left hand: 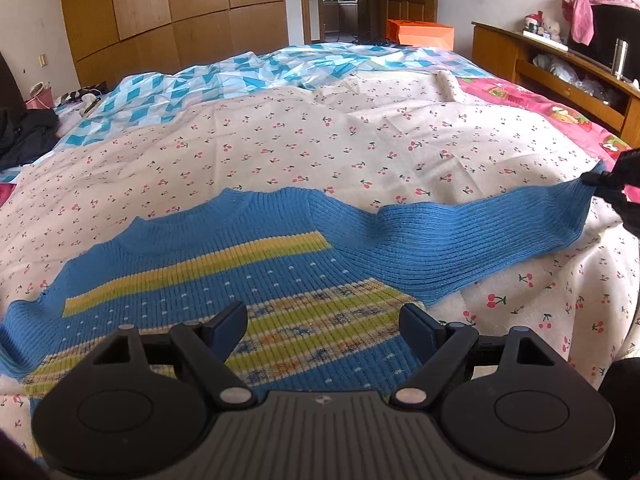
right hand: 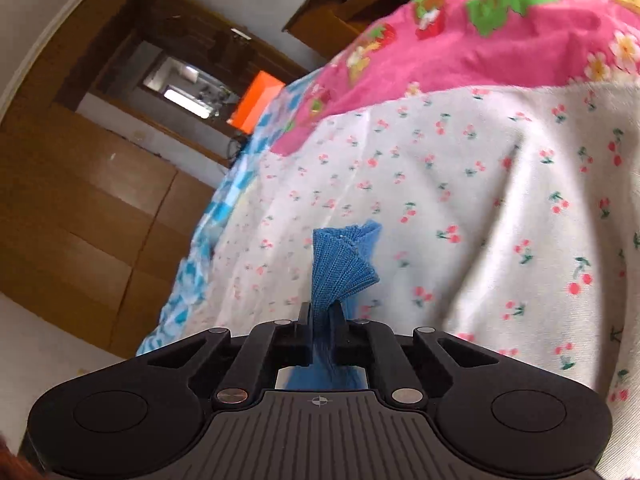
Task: Fold small clothes
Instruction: 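Lift the sleeve with the right gripper and fold it across the sweater body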
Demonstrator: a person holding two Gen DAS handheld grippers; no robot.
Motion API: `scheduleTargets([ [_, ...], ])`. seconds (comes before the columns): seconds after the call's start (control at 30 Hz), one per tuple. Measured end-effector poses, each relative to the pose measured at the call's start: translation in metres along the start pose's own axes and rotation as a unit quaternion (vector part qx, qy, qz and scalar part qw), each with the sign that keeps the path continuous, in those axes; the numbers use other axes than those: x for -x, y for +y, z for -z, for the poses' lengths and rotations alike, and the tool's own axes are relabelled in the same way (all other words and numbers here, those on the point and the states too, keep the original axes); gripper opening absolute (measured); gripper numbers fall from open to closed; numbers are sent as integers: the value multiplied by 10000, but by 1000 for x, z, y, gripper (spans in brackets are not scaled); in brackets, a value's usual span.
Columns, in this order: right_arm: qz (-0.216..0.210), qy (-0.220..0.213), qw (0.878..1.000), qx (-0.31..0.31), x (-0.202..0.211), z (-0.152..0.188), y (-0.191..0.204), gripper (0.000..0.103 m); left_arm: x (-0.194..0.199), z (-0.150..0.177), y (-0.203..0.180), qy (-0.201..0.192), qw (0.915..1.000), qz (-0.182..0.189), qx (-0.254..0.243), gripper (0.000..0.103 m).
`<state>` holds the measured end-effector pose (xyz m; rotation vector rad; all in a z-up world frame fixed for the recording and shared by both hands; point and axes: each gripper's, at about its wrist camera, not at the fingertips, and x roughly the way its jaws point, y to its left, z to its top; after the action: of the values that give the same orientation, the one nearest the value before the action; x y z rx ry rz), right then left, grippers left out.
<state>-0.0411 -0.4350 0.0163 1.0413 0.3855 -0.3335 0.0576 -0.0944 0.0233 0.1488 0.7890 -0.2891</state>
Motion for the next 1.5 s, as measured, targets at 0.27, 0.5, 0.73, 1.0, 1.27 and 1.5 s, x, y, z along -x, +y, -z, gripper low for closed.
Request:
scheduleTargets([
  [0.27,-1112,1103,9781,1373,-29,78,140,8,26,21,64,-200,9975,-416,533,87],
  [0.5,-1435,2074,9283,2732,-75,204,234,8,50,55,137,-337,9887,-1118,941,87],
  [0.73,-1379,2811,8610,4008,-95,325,265,8,69,85,187,-540,9752,-1621,1404,87],
  [1.0,-1239,3091,7928,5105,-85,401,256,8,76,100,210,-677,9695,-1603,1725,88],
  [1.27,-1409,3230,7611,5446,-83,419,263,12,81,107,214,-800,9651,-1515,1981,88],
  [1.5,-1762,3346,7604,5281,-62,400,261,25,82,108,217,-822,9629,-1501,2086,88],
])
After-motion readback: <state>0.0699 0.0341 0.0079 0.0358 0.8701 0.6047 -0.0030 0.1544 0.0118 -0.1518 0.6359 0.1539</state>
